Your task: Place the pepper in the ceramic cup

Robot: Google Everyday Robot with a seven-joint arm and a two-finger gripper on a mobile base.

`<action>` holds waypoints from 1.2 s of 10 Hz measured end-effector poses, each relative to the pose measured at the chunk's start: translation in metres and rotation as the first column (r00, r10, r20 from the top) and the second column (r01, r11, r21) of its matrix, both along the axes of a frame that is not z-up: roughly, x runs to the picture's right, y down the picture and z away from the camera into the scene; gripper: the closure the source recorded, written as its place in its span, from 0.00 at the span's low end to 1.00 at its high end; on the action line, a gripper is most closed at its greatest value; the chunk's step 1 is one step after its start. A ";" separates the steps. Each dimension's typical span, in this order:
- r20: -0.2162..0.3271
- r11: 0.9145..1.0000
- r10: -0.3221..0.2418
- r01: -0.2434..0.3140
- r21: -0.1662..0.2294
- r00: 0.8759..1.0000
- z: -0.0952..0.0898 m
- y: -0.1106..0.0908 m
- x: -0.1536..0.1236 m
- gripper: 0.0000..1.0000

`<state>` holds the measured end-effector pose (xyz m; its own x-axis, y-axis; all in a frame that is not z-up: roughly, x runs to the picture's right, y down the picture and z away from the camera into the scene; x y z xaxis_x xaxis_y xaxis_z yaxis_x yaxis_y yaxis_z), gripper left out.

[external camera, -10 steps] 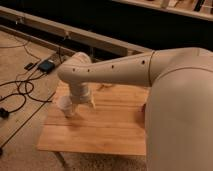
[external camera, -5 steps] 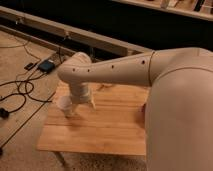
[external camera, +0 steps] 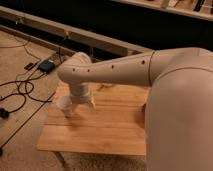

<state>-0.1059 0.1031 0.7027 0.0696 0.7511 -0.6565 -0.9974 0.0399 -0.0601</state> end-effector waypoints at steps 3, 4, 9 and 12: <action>0.000 1.000 0.000 0.000 0.000 1.000 0.000 0.000 0.000 0.35; 0.000 1.000 0.000 0.000 0.000 1.000 0.000 0.000 0.000 0.35; -0.053 1.000 0.010 -0.009 0.023 0.999 0.020 -0.029 0.021 0.35; -0.073 1.000 0.000 0.002 0.027 0.997 0.042 -0.057 0.053 0.35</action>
<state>-0.0527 0.0456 0.7445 0.0232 0.7686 -0.6393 -0.9990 0.0417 0.0140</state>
